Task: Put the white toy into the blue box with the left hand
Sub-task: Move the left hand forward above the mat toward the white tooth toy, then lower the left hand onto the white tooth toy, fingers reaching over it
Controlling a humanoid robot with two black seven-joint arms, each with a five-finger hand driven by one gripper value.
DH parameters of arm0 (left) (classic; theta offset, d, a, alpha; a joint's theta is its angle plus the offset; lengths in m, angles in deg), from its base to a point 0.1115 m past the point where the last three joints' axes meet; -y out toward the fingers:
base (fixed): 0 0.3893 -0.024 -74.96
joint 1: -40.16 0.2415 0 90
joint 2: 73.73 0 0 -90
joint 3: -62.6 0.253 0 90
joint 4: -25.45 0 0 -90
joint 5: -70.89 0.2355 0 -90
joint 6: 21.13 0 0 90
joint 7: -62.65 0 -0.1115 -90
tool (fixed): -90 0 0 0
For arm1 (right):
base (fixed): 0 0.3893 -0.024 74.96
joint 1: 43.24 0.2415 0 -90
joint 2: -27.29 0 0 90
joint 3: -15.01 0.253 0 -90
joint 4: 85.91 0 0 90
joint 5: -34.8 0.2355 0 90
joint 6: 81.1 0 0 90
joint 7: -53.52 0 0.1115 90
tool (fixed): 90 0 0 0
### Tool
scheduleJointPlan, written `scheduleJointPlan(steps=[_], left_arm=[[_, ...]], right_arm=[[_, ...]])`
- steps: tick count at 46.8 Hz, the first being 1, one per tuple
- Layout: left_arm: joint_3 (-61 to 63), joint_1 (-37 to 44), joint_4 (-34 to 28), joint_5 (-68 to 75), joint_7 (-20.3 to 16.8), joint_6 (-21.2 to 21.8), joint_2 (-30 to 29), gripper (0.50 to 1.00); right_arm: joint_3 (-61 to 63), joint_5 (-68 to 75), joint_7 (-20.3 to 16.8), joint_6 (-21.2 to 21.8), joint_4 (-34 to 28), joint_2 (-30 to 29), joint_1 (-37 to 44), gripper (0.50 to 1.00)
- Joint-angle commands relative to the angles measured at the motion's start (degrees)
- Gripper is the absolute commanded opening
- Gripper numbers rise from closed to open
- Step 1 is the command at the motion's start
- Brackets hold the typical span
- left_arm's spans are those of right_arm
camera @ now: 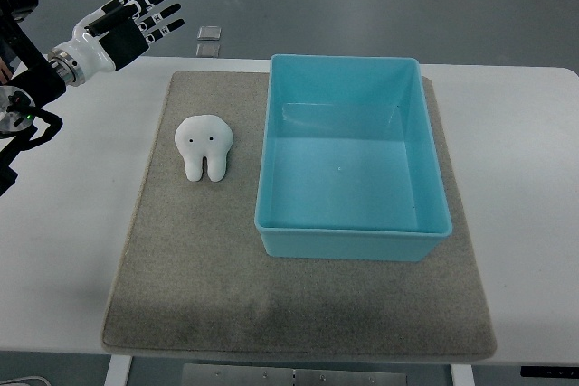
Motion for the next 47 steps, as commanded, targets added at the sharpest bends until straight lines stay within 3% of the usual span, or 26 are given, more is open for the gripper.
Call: scheduleJointPlan(steps=[1,14,25,32,39,47], left_arm=[[0.1,-0.4,-1.2,0.2,0.0,-1.0,-0.2,0.994],[0.2,-2.3,-1.8,6.5,0.0,-7.5,-3.0,0.994],[-0.4,-4.0,-0.7,24.8,0.0,-7.9,-4.2,0.994],[-0.4,-4.3,3.3,38.1,-0.2,-8.2,-6.7,0.994],[-0.2,-4.4,6.9,51.2,-3.2,-8.1,-7.8,0.994],[3.0,-4.3,12.2,55.9,-6.7,-7.9,-11.5,0.992]], right_arm=[[0.0,0.0,0.0,0.0,0.0,0.0,0.0,0.936],[0.0,0.0,0.0,0.0,0.0,0.0,0.0,0.936],[0.0,0.0,0.0,0.0,0.0,0.0,0.0,0.936],[0.0,0.0,0.0,0.0,0.0,0.0,0.0,0.936],[0.0,0.0,0.0,0.0,0.0,0.0,0.0,0.936],[0.0,0.0,0.0,0.0,0.0,0.0,0.0,0.936]])
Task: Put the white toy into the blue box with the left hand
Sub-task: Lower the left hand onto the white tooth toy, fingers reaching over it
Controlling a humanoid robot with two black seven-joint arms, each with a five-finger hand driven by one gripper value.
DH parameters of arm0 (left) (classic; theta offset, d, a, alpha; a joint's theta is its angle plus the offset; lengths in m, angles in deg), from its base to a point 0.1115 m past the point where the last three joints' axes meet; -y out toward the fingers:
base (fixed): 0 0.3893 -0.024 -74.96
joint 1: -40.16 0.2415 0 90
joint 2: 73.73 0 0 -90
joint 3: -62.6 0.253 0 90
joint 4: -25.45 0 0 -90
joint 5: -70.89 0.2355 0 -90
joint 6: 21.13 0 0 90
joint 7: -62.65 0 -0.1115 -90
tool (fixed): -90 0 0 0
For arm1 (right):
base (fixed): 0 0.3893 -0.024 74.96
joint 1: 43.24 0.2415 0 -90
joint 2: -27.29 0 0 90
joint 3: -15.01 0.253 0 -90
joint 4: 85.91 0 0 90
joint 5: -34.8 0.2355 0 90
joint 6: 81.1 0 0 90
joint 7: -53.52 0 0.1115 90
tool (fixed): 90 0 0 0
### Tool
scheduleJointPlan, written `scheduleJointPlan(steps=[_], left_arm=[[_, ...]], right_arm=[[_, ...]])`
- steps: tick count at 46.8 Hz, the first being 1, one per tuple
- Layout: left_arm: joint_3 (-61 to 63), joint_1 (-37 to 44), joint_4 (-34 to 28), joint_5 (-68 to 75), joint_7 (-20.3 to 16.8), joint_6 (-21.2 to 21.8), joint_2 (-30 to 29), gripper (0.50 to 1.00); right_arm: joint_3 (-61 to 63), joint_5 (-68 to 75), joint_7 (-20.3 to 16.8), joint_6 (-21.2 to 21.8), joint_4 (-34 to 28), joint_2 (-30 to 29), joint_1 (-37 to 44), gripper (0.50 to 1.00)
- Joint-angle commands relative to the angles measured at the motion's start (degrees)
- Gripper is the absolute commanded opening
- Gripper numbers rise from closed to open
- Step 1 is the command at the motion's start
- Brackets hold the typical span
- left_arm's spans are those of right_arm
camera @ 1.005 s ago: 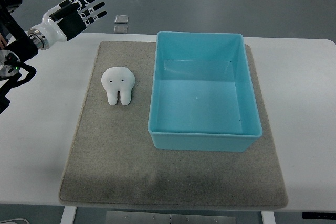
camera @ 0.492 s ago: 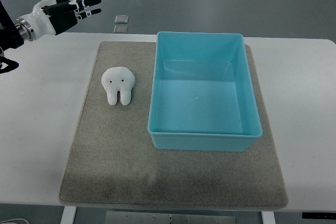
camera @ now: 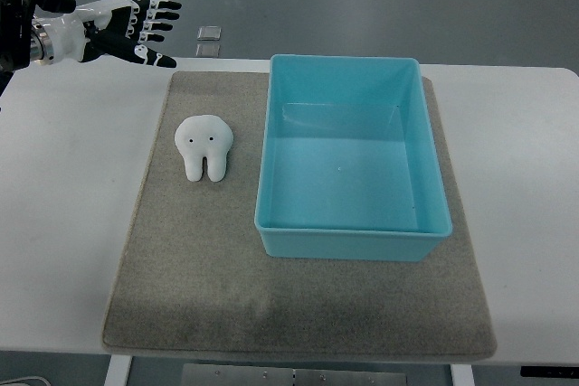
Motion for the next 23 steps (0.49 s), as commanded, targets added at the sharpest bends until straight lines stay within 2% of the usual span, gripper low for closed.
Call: scheduleJointPlan(steps=[1,17,23], left_arm=[[2.1,0.0,3.0,1.2,-0.7,0.3,-2.0,0.99],[7.3,0.4,11.6,1.5,-0.7,0.8,-7.0,0.988],[8.4,1.4,15.5,2.4,-0.8,2.2,-9.1,0.986]], right_arm=[[0.0,0.0,0.0,0.0,0.0,0.0,0.0,0.936],[0.0,0.0,0.0,0.0,0.0,0.0,0.0,0.936],[0.0,0.0,0.0,0.0,0.0,0.0,0.0,0.936]])
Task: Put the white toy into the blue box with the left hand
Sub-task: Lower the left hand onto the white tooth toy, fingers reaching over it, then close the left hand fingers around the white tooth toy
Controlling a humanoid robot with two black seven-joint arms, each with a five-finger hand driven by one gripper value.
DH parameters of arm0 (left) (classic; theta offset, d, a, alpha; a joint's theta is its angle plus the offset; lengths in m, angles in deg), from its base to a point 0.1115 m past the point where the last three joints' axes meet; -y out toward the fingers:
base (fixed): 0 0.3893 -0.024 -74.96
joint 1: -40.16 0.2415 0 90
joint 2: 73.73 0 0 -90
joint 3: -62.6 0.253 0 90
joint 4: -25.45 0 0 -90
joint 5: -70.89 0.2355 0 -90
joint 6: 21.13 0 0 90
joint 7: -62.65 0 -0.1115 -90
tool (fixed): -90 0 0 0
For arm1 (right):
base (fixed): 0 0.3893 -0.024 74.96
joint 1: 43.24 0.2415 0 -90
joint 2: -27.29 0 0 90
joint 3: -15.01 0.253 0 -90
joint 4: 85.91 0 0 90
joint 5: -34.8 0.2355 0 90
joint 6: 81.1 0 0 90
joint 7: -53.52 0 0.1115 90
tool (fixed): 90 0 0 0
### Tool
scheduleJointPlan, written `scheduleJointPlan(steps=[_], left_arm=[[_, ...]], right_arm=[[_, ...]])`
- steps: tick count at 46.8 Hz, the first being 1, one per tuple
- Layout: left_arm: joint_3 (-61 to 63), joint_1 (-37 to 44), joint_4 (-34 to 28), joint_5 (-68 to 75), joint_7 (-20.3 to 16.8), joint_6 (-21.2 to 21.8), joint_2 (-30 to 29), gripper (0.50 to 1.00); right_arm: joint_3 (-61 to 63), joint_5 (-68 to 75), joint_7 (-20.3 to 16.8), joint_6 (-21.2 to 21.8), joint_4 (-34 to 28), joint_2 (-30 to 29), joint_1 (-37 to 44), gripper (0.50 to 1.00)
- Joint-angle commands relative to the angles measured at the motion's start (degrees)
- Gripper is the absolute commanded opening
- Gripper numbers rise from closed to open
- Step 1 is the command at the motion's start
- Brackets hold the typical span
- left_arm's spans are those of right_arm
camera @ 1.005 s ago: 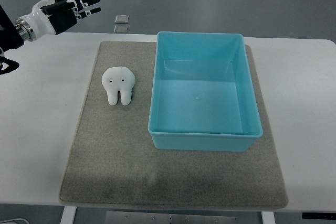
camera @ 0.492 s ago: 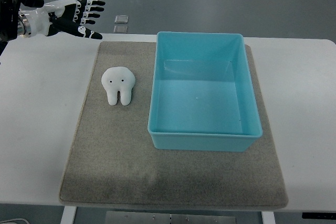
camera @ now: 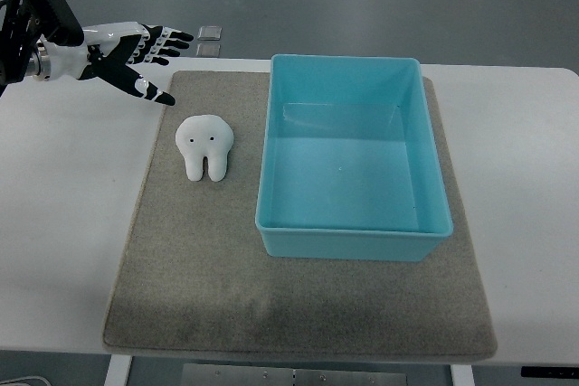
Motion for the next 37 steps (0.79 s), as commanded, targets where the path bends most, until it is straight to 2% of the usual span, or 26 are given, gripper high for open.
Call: scheduleJointPlan(steps=[1,14,23,32,37], left_arm=[[0.4,0.7,2.9,1.0,-0.1,1.5,-1.4,0.986],[2.2,3.2,10.0,6.7,-1.0,10.4,-2.2,0.984],[2.9,5.3,12.5,12.6,-1.0,16.4,-1.5,0.981],[5.0,5.9,12.5,18.4,-0.9,20.1,0.3,0.984],[6.4,5.9,12.5,20.5,-0.8,20.7,0.7,0.994]], right_arm=[[0.0,0.0,0.0,0.0,0.0,0.0,0.0,0.936],[0.0,0.0,0.0,0.0,0.0,0.0,0.0,0.936],[0.0,0.0,0.0,0.0,0.0,0.0,0.0,0.936],[0.0,0.0,0.0,0.0,0.0,0.0,0.0,0.936],[0.0,0.0,0.0,0.0,0.0,0.0,0.0,0.936]])
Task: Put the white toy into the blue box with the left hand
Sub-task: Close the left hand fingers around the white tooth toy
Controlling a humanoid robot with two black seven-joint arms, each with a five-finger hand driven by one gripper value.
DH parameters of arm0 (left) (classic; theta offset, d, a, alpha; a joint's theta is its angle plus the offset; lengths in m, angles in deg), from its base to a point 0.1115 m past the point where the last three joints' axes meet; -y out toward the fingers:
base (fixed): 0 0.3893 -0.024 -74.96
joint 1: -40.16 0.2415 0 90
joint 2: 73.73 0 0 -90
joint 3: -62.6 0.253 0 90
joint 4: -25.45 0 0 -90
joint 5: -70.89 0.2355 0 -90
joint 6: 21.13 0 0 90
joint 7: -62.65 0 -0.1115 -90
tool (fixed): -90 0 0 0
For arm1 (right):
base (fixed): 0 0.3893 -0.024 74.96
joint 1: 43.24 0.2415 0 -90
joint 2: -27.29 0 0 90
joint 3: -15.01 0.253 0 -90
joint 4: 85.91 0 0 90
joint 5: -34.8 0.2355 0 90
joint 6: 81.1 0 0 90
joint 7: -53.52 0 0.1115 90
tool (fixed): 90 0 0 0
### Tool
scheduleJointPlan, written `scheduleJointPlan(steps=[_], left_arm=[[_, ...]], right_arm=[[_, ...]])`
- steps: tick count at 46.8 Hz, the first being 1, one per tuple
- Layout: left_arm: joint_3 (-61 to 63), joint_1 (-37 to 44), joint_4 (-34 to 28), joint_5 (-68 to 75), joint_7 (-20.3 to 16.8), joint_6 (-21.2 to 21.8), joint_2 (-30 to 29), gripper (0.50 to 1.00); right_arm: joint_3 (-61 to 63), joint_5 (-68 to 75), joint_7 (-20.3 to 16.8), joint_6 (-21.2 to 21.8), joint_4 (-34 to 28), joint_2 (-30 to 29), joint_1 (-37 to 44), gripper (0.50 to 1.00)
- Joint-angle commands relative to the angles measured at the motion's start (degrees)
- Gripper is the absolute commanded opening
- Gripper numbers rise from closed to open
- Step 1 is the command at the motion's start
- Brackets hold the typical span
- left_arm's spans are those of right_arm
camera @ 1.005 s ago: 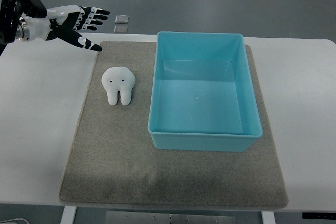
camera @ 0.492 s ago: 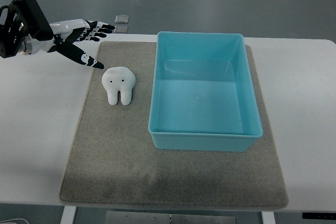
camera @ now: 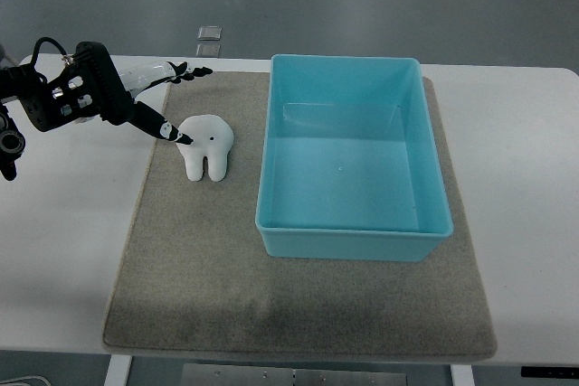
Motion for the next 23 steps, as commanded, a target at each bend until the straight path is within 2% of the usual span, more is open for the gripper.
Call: scheduleJointPlan(steps=[1,7,18,23], left_arm=[[1.0,-0.1,0.0,1.8,0.1,0.3,0.5,0.994],[1.5,0.1,-0.4,5.3,0.3,1.3,2.1,0.994],[5.1,0.3,-1.2,9.8,0.5,7.7,3.5,0.981],[5.9,0.3,-1.8,10.5,0.5,8.4,4.4,0.979]], right_arm=[[0.0,0.0,0.0,0.0,0.0,0.0,0.0,0.936],[0.0,0.0,0.0,0.0,0.0,0.0,0.0,0.936],[0.0,0.0,0.0,0.0,0.0,0.0,0.0,0.936],[0.0,0.0,0.0,0.0,0.0,0.0,0.0,0.936]])
